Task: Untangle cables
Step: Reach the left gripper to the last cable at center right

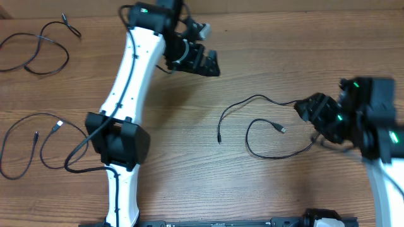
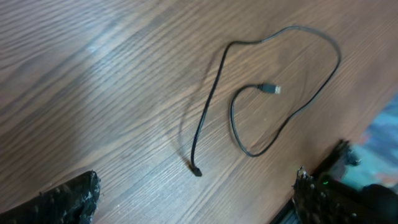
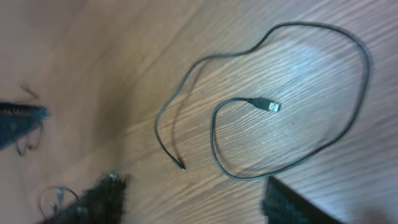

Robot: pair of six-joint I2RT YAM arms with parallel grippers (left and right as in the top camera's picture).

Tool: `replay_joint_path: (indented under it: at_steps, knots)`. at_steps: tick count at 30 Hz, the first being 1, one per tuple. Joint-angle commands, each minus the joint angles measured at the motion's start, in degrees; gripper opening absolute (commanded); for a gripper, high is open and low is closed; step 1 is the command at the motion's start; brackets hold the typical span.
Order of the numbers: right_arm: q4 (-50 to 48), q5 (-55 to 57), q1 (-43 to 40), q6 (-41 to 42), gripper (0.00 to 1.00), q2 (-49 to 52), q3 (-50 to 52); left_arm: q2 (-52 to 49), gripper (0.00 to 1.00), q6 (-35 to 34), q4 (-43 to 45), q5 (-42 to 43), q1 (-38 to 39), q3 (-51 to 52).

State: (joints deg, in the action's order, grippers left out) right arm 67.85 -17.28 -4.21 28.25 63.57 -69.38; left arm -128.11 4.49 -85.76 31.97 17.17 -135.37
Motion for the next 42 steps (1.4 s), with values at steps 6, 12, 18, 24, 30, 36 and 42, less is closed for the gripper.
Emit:
replay_joint_path:
  at_steps: [6,12,18,24,30,36,42]
  knots:
    - [1.86,11.5,-0.85,-0.24,1.0,-19.32,-1.25,7.41,1.0,1.49,1.99,-16.7,9.97,-0.13]
    - [2.43,14.88,-0.85,-0.26,1.0,-23.17,-1.18,19.69,1.0,-1.46,4.17,-20.83,13.64,-0.13]
    - [2.62,14.88,-0.85,-0.26,1.0,-23.02,-1.11,28.41,1.0,-4.7,1.9,-37.42,20.85,-0.11]
    - [3.85,14.88,-0.85,-0.26,1.0,-23.02,-1.09,30.45,1.0,-9.57,-2.03,-46.82,28.02,2.08]
    - [4.79,14.86,-0.85,-0.26,1.0,-23.02,-1.09,33.77,0.99,-12.92,-2.78,-51.78,30.34,9.09]
    - [4.79,14.86,-0.85,-0.26,1.0,-23.02,-1.09,41.81,1.0,-12.87,11.28,-51.32,26.91,32.96]
    - [4.79,14.86,-0.85,-0.26,1.0,-23.02,-1.09,41.0,0.99,-4.24,35.71,-38.32,25.18,52.33]
